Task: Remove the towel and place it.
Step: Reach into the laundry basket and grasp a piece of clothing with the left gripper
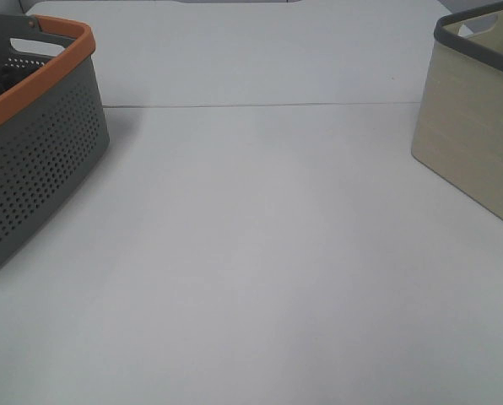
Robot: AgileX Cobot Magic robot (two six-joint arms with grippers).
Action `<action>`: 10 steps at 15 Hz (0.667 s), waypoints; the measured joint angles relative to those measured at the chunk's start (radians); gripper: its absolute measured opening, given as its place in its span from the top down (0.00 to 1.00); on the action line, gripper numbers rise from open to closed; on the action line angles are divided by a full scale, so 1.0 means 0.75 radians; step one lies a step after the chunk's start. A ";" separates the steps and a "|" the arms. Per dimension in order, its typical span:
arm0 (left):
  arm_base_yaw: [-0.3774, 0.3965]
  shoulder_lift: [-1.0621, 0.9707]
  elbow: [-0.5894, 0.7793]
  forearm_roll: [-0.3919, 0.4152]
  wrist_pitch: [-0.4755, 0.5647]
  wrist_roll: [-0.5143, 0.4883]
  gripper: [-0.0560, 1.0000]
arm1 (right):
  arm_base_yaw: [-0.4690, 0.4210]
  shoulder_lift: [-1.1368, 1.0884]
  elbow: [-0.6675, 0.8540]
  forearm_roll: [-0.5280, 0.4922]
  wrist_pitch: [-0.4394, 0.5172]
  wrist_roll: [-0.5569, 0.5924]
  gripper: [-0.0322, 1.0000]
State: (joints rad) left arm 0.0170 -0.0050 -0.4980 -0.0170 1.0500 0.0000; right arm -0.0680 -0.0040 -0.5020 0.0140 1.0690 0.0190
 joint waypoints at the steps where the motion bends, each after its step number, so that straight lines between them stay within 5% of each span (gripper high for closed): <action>1: 0.000 0.000 0.000 0.000 0.000 0.000 0.18 | 0.000 0.000 0.000 0.000 0.000 0.000 0.29; 7: 0.000 0.000 0.000 0.009 0.000 0.000 0.18 | 0.000 0.000 0.000 0.000 0.000 0.000 0.29; 10: 0.000 0.000 0.000 0.009 0.000 0.000 0.09 | 0.000 0.000 0.000 0.000 0.000 0.000 0.29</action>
State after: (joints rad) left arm 0.0170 -0.0050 -0.4980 -0.0100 1.0500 0.0000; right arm -0.0680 -0.0040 -0.5020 0.0140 1.0690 0.0190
